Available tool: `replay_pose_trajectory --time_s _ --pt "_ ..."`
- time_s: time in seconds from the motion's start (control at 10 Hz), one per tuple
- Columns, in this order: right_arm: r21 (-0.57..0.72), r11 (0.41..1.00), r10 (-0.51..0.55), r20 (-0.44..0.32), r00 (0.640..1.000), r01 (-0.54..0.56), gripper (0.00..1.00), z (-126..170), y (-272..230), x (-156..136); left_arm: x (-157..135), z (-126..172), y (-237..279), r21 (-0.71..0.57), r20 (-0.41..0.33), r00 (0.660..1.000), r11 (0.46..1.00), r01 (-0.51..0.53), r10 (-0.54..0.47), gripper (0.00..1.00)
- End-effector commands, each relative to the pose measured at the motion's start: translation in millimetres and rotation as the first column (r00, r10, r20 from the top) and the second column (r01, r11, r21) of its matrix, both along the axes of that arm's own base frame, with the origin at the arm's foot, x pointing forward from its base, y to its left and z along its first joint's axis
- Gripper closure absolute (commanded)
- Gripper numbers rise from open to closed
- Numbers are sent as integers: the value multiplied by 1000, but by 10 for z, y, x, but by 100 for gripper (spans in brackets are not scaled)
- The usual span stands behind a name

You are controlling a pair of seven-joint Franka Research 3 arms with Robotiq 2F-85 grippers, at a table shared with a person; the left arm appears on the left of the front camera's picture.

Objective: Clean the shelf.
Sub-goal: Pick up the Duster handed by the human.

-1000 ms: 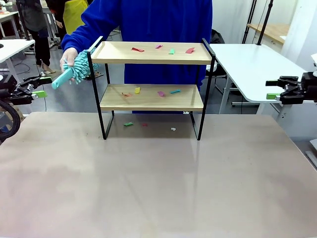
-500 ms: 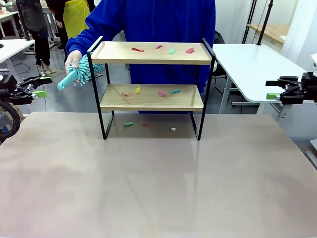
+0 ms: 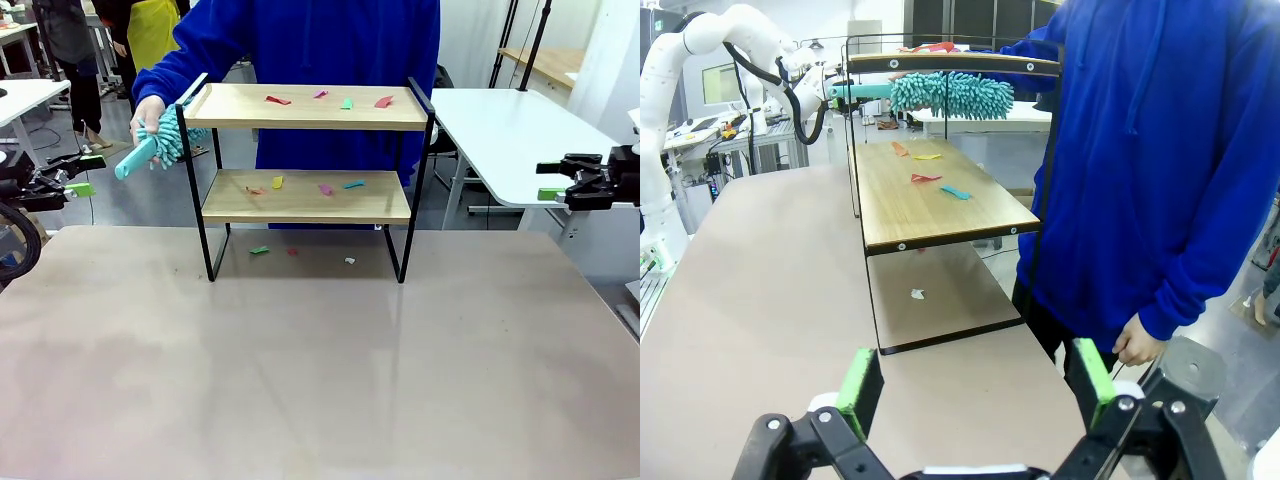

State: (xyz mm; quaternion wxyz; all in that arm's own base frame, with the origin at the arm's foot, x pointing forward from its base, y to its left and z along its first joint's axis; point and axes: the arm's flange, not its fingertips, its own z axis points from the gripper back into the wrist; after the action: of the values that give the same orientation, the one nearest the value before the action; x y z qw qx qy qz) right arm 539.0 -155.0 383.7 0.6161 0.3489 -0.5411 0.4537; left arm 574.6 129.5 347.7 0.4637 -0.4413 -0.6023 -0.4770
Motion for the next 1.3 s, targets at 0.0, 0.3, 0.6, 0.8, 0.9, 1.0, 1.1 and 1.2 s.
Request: replay_pose_trajectory --time_s 0.0,0.3,0.6,0.8,0.9,1.0,1.1,1.2 --pt "-1 1000 3 4 1000 -3 0 19 11 -5 -11 28 5 7 3 1000 1000 5 -5 0" --pt "-1 1000 3 4 1000 -3 0 19 11 -5 -155 326 77 108 -51 997 993 -49 54 0" --pt "-1 1000 3 4 1000 -3 0 19 11 -5 -423 990 182 269 -83 988 958 -102 129 0" --pt "-1 1000 3 4 1000 -3 0 19 11 -5 -564 1480 57 386 -258 932 912 -143 256 0" --pt "-1 1000 3 4 1000 -3 0 19 11 -5 -671 1667 -35 482 -285 887 854 -196 364 0" --pt "-1 1000 3 4 1000 -3 0 19 11 -5 -762 1879 -118 516 -277 873 828 -217 401 0" --pt "-1 1000 3 4 1000 -3 0 19 11 -5 -853 2060 -230 592 -304 833 777 -215 463 0" --pt "-1 1000 3 4 1000 -3 0 19 11 -5 -938 2166 -401 655 -284 769 701 -281 573 0"
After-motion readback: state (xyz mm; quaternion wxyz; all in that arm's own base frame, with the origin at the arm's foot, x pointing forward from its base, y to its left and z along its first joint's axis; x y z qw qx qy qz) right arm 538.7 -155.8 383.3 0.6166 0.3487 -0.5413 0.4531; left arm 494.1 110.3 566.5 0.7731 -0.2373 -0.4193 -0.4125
